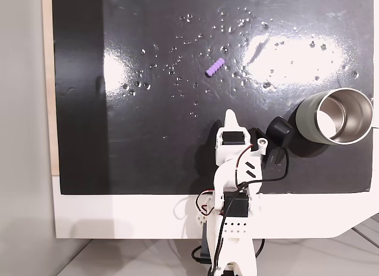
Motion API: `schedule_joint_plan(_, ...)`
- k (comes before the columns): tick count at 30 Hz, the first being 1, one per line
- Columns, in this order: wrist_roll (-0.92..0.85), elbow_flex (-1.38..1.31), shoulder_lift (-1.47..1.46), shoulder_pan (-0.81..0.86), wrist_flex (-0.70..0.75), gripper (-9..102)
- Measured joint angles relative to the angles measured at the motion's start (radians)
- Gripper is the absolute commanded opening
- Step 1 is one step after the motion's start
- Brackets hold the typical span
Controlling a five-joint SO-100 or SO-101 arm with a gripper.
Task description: Grasp a pengrip and put it in the cup.
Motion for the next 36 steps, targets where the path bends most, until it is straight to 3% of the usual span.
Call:
schedule_joint_plan(12, 0.012, 0.000, 0.000, 0.011, 0.000, 0)
schedule_joint_plan(20, -0.077, -0.095, -0.025, 0.018, 0.055, 0)
schedule_joint_plan(32, -0.267, -0.742, -0.723, -0.017, 0.164, 1)
schedule_joint_plan(36, -0.319, -0.953, -0.959, -0.025, 0.233, 9)
